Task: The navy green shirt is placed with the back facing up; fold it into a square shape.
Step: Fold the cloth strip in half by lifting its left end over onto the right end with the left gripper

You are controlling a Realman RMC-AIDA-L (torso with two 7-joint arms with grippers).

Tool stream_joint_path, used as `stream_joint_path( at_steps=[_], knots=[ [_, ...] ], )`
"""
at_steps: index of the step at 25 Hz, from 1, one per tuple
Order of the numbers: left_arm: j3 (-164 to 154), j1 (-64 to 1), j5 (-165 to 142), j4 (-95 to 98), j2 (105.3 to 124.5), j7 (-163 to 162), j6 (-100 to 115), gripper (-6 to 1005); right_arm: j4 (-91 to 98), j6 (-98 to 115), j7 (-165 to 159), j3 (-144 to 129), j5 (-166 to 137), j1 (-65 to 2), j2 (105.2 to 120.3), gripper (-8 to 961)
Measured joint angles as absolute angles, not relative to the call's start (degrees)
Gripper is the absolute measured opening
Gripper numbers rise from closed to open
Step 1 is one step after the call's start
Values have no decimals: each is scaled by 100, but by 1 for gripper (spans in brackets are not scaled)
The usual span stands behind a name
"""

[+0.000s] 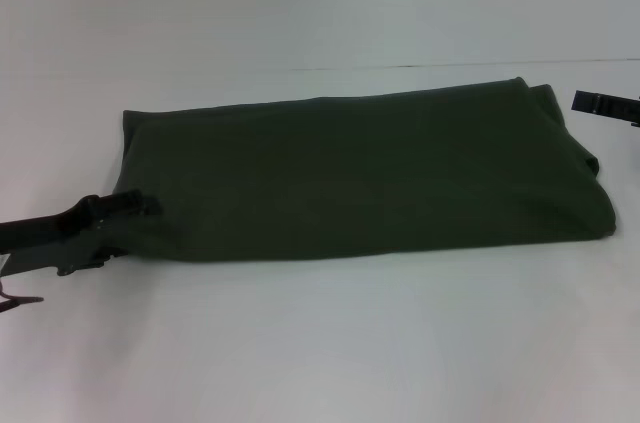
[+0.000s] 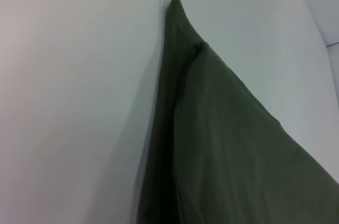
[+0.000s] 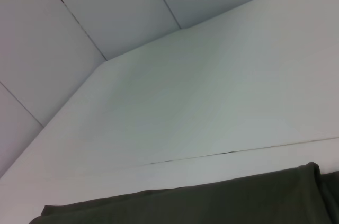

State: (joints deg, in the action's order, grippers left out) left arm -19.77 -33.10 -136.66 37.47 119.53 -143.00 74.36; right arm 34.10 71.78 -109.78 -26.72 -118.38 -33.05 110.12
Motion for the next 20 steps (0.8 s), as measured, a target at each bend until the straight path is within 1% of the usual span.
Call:
stream_joint_path(
  at_steps=[20],
  knots=[
    [-1977, -3356, -13837, 3700, 11936, -14248, 7280, 859, 3410, 7173, -10977, -2672, -11838, -3304, 11012, 687]
  ],
)
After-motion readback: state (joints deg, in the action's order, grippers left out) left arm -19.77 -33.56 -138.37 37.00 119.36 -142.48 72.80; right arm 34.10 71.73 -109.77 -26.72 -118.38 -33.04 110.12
